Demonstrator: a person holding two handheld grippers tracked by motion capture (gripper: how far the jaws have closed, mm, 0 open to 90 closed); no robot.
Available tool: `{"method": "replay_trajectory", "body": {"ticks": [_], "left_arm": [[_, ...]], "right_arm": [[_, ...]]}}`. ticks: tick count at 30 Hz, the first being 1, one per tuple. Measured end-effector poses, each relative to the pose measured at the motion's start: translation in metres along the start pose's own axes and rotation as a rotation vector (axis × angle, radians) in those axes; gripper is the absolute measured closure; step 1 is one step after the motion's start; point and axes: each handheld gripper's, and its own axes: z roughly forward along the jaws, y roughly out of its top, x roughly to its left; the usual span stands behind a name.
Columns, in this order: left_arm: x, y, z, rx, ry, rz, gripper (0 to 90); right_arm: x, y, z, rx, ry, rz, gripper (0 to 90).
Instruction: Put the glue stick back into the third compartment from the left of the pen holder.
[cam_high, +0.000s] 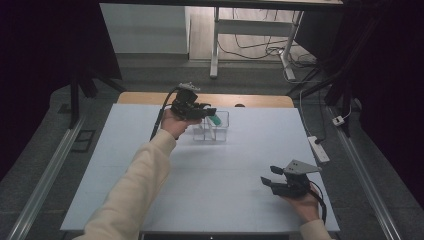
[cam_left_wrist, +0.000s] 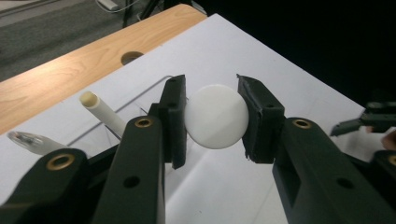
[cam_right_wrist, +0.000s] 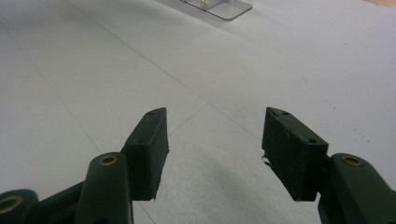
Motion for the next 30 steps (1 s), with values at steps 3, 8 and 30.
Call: {"method": "replay_trajectory", "body": {"ticks": [3, 8, 30], "left_arm": [[0.003, 0.003, 0.004, -0.007, 0.018, -0.015, 64.5], [0.009, 0.007, 0.014, 0.012, 0.056, -0.025, 64.5], [0.012, 0.01, 0.045, 0.021, 0.027, -0.002, 48.7]], "right_arm": [[0.0, 0.0, 0.0, 0.0, 0.001, 0.001, 40.3], [0.001, 0.0, 0.0, 0.001, 0.003, 0.0, 40.2], [0.001, -0.002, 0.0, 0.001, 0.015, 0.011, 39.6]]}}
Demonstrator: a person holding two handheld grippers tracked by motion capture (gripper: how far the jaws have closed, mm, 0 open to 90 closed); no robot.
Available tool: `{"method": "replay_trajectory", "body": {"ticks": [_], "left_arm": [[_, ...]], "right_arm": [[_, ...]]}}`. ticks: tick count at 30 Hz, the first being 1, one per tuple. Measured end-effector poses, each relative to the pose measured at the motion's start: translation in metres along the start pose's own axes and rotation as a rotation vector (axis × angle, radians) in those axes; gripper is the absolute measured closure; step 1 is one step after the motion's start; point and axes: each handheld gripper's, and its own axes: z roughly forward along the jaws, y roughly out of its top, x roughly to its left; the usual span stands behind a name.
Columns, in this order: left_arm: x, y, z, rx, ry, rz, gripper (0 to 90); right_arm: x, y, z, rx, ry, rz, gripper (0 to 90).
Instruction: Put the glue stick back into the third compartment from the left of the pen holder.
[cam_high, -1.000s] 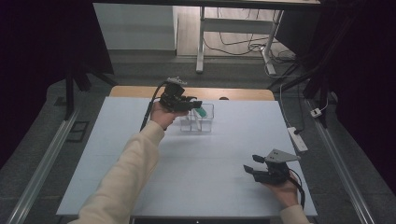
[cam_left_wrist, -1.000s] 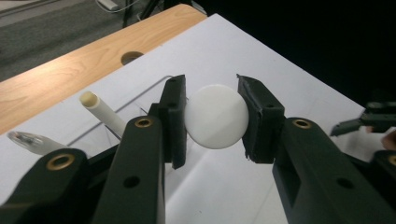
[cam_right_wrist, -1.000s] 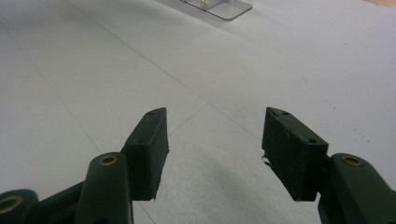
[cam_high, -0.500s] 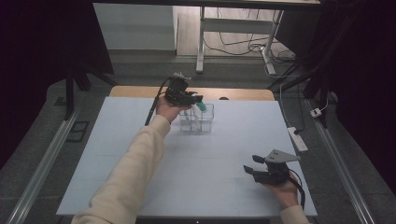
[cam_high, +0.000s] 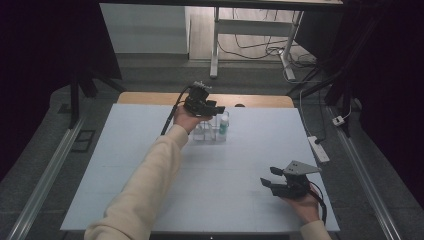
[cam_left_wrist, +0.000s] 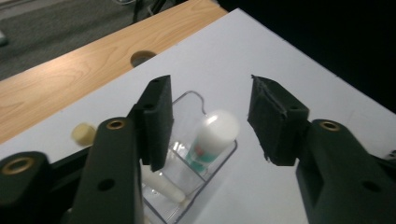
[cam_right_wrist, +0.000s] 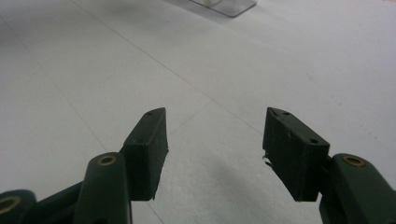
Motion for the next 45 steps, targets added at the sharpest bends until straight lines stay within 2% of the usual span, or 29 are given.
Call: {"method": "replay_trajectory", "body": {"ticks": [4, 9, 14, 17, 26, 34, 39, 45], "left_arm": [[-0.002, -0.003, -0.01, -0.015, -0.01, 0.01, 47.5], [-0.005, -0.014, -0.025, -0.03, -0.02, 0.023, 47.5], [-0.012, -0.038, -0.038, -0.035, -0.042, 0.036, 47.1], [-0.017, -0.054, -0.046, -0.018, -0.04, 0.069, 47.0], [-0.026, -0.096, -0.074, -0.026, -0.058, 0.096, 45.0], [-0.032, -0.143, -0.099, -0.002, -0.008, 0.093, 38.4], [-0.034, -0.177, -0.116, -0.011, 0.02, 0.061, 35.9], [-0.036, -0.207, -0.134, -0.013, 0.048, 0.05, 34.0]], "right_arm": [[-0.001, -0.001, 0.0, 0.005, -0.006, 0.002, 39.3], [-0.002, -0.001, -0.001, 0.007, -0.006, 0.003, 39.1], [-0.002, -0.001, 0.0, 0.014, -0.012, 0.001, 39.0], [-0.002, -0.001, 0.0, 0.017, -0.013, -0.001, 38.9], [-0.003, -0.002, 0.0, 0.017, -0.009, 0.003, 38.8], [-0.004, -0.002, -0.002, 0.008, -0.015, 0.01, 38.7], [-0.008, -0.004, -0.006, 0.003, -0.019, 0.021, 38.7], [-0.013, -0.006, -0.009, 0.007, -0.039, 0.028, 38.7]]}}
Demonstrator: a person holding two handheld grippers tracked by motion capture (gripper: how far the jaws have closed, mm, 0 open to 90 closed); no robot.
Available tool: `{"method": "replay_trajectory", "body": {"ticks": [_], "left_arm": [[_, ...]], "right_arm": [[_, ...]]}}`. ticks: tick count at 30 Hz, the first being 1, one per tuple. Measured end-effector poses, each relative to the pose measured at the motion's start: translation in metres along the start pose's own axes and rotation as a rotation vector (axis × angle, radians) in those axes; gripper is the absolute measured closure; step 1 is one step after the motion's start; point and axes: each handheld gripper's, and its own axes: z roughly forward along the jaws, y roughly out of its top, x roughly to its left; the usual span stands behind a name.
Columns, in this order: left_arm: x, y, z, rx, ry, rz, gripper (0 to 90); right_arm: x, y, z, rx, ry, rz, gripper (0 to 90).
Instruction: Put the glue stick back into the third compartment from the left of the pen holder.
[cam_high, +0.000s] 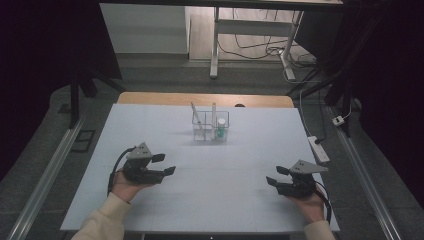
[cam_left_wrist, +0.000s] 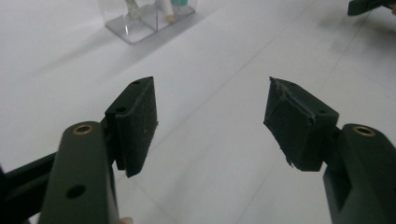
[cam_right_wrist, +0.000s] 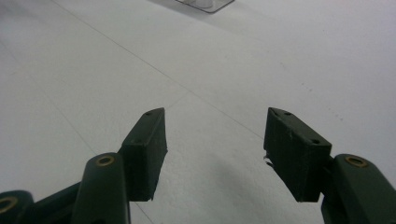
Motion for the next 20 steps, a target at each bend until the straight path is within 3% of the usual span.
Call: {"method": "replay_trajectory", "body": {"ticks": [6, 11, 20], "left_arm": [[-0.002, -0.02, -0.013, 0.024, 0.048, 0.02, 32.3], [-0.003, -0.034, -0.02, 0.029, 0.057, 0.007, 31.7], [-0.003, -0.038, -0.024, 0.025, 0.067, 0.008, 30.6]], "right_arm": [[-0.001, 0.0, 0.0, 0.001, 0.002, 0.001, 38.7], [-0.001, 0.0, 0.0, -0.007, 0.002, -0.011, 38.7], [-0.001, 0.001, -0.001, -0.016, 0.005, -0.013, 38.6]]}}
